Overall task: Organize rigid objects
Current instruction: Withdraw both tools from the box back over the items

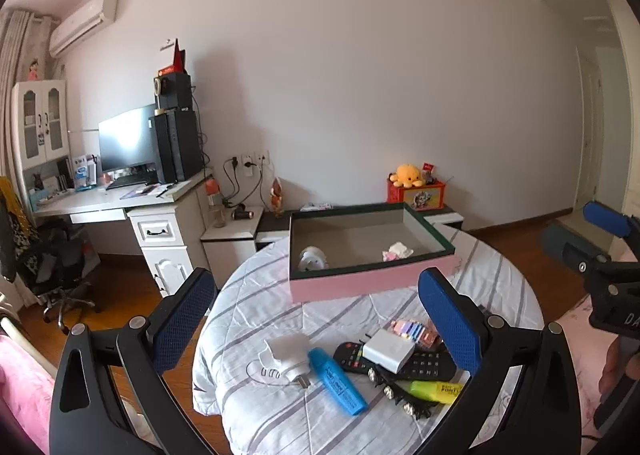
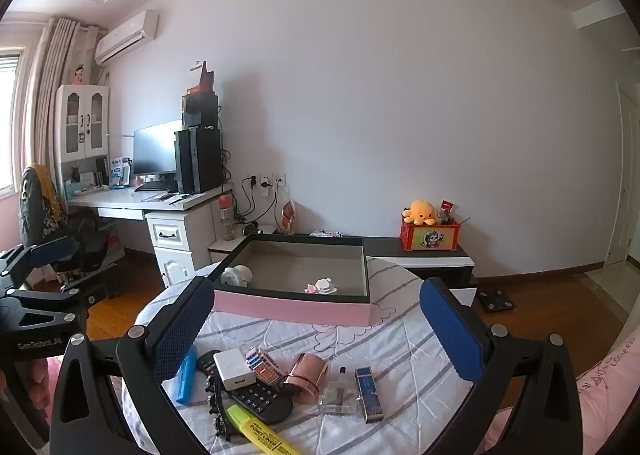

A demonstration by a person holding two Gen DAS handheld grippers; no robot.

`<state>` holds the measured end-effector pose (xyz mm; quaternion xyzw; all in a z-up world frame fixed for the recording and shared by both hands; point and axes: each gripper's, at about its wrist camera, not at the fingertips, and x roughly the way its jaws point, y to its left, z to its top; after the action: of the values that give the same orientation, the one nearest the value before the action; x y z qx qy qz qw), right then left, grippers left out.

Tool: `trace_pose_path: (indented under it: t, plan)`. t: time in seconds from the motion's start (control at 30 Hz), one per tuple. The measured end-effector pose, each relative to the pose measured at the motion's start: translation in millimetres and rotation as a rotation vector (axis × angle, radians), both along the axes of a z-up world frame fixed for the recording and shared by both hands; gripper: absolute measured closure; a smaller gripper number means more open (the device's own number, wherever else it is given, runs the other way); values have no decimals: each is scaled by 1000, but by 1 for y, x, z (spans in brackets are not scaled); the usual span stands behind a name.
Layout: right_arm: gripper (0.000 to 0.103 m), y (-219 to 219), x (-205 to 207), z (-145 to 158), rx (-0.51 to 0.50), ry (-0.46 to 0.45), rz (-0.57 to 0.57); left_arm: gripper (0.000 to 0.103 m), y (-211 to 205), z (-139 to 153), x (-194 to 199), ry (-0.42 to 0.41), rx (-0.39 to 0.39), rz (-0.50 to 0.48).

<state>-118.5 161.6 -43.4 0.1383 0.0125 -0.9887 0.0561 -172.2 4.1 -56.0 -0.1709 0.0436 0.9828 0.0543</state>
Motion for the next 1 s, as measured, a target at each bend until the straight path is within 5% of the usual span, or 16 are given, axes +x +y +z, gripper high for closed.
trace_pose_path:
  t: [0.6, 1.0]
  plan:
    - [0, 5, -14, -12, -7, -40, -9, 0, 0, -13, -21, -34, -5, -2]
    - [0, 22, -34, -48, 2, -155, -44, 0, -17, -44, -43, -138, -3, 17]
